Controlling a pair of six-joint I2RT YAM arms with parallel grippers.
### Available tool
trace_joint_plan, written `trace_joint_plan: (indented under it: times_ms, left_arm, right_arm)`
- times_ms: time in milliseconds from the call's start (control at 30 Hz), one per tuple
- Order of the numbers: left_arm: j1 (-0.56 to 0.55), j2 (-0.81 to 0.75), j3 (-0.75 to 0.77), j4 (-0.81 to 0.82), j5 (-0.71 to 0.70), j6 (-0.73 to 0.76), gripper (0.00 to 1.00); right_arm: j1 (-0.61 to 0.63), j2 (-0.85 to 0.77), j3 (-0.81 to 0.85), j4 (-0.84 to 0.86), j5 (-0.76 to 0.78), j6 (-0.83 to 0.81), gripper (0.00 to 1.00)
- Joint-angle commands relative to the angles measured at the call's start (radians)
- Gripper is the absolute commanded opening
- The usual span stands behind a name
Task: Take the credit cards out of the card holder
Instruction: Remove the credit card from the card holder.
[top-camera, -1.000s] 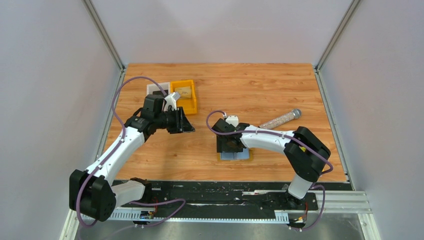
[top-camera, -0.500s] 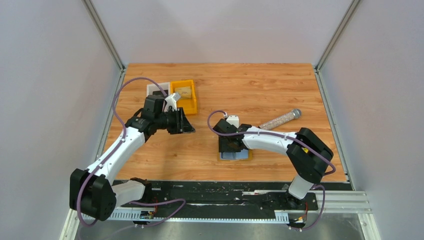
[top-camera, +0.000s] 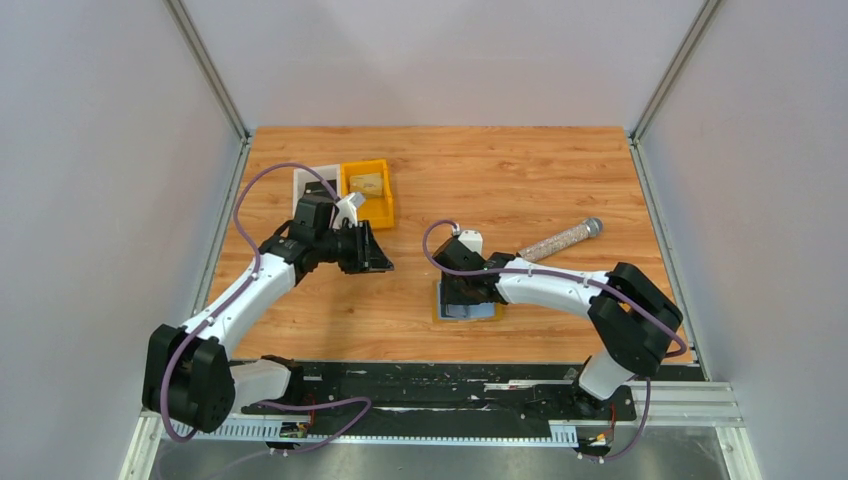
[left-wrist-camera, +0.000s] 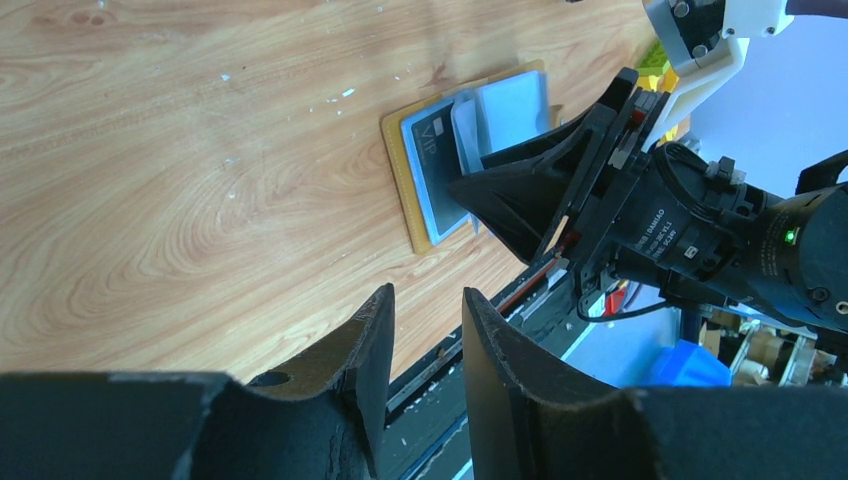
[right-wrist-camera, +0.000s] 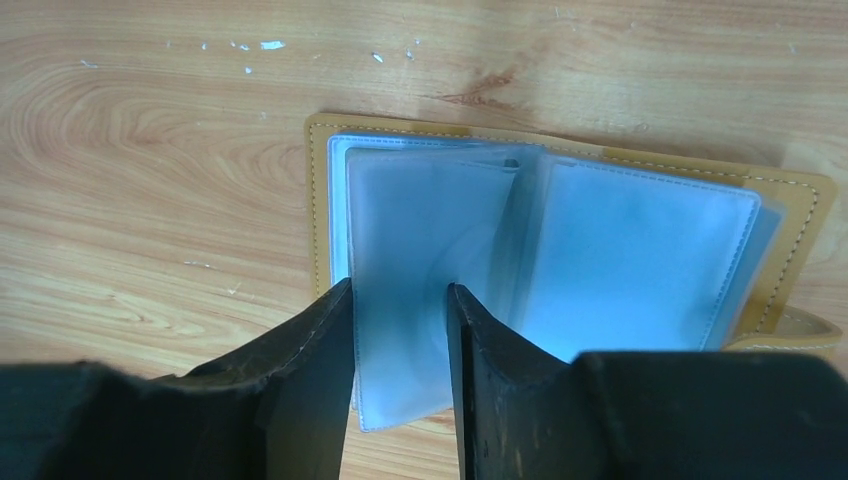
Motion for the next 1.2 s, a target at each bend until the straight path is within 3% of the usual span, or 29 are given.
trace_joint_plan:
  times_ms: [0, 333, 867, 1167]
  left_arm:
    - [-0.012, 0.009, 0.006, 0.056, 0.014, -0.014, 0.39]
    - [-0.134, 0.127, -0.020, 0.198, 0.020, -0.077, 0.33]
    - [-0.308, 0.469, -0.058, 0.694, 0.026, -0.267, 0.15]
    - [-0.331, 0.581, -0.050, 0.694, -0.021, -0.252, 0.13]
  right_arm:
    - [0.000, -0.049, -0.013, 0.041, -0.008, -0.004, 0.37]
    - [-0.001, -0.086, -0.050, 0.076, -0.018, -0.007, 0.28]
    - [-0.011, -0.138, -0.097, 0.112, -0.030, -0.011, 0.26]
    - [-0.017, -0.154, -0.114, 0.112, -0.031, -0.007, 0.26]
